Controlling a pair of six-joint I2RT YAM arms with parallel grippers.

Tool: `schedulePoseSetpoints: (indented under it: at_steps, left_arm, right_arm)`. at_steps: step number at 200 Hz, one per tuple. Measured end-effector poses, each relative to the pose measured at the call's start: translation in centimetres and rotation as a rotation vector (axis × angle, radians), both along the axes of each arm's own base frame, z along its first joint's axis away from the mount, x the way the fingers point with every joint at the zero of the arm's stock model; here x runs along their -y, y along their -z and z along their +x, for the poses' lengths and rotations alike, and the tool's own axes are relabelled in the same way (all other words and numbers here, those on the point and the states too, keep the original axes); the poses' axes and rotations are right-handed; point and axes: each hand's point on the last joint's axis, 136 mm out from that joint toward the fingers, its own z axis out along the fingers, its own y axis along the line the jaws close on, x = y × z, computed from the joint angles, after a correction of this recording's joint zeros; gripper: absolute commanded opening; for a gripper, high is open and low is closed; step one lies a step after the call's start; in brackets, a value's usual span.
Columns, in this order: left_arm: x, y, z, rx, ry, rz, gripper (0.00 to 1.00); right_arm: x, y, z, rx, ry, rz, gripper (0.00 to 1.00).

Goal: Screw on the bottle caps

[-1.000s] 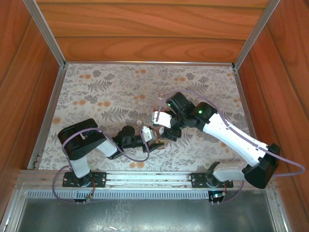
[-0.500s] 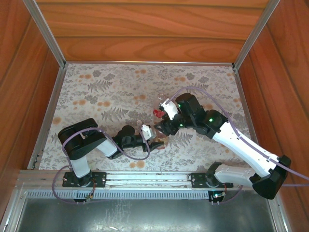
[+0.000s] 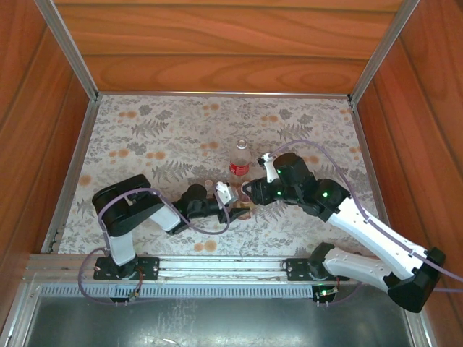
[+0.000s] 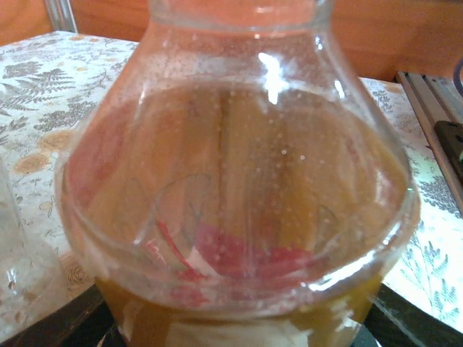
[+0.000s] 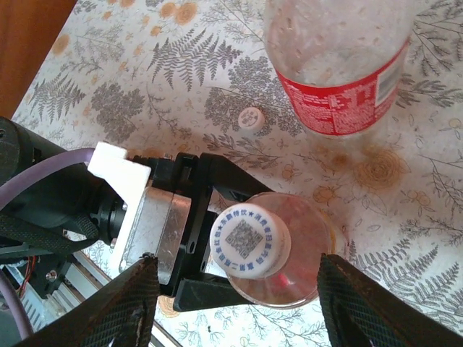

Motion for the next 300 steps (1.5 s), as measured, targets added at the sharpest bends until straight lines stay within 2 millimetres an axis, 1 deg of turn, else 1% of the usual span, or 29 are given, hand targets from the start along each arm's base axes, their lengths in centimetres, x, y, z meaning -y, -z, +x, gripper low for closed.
schedulePoseSetpoints:
  at_steps: [52, 77, 123, 158, 181, 202, 265, 300]
  left_arm:
    - [1.2, 0.0, 0.5, 0.008, 0.004, -0.012, 0.65]
    - [1.2, 0.0, 0.5, 0.010, 0.003, -0.012, 0.65]
    - [1.2, 0.1, 0.4, 0.012, 0.003, -0.013, 0.65]
    - [1.2, 0.1, 0.4, 0.011, 0.003, -0.013, 0.65]
    - [1.2, 0.1, 0.4, 0.011, 0.004, -0.013, 0.65]
    - [1.2, 0.1, 0.4, 0.010, 0.004, -0.012, 0.65]
    - [1.2, 0.1, 0.4, 0.007, 0.004, -0.013, 0.65]
    - [1.2, 0.1, 0.4, 0.005, 0.003, -0.013, 0.65]
  right_arm:
    - [0.5, 0.3, 0.8, -0.014, 0.048, -0.006, 0.56]
    - [1.0, 0.6, 1.5, -0.025, 0.083, -0.007, 0.52]
    - [1.5, 1.1, 2.4, -0.049, 0.122, -0.012, 0.49]
    - [1.2, 1.6, 2.2, -0.074, 0.107, -0.010, 0.48]
    - [1.2, 2.3, 1.8, -0.094, 0.101, -0.012, 0.47]
    - [1.1, 2.3, 1.8, -0.093, 0.101, -0.003, 0.44]
    - [1.2, 2.3, 2.0, -0.105, 0.124, 0.010, 0.41]
    - [1.2, 2.3, 2.3, -0.136, 0.144, 0.028, 0.36]
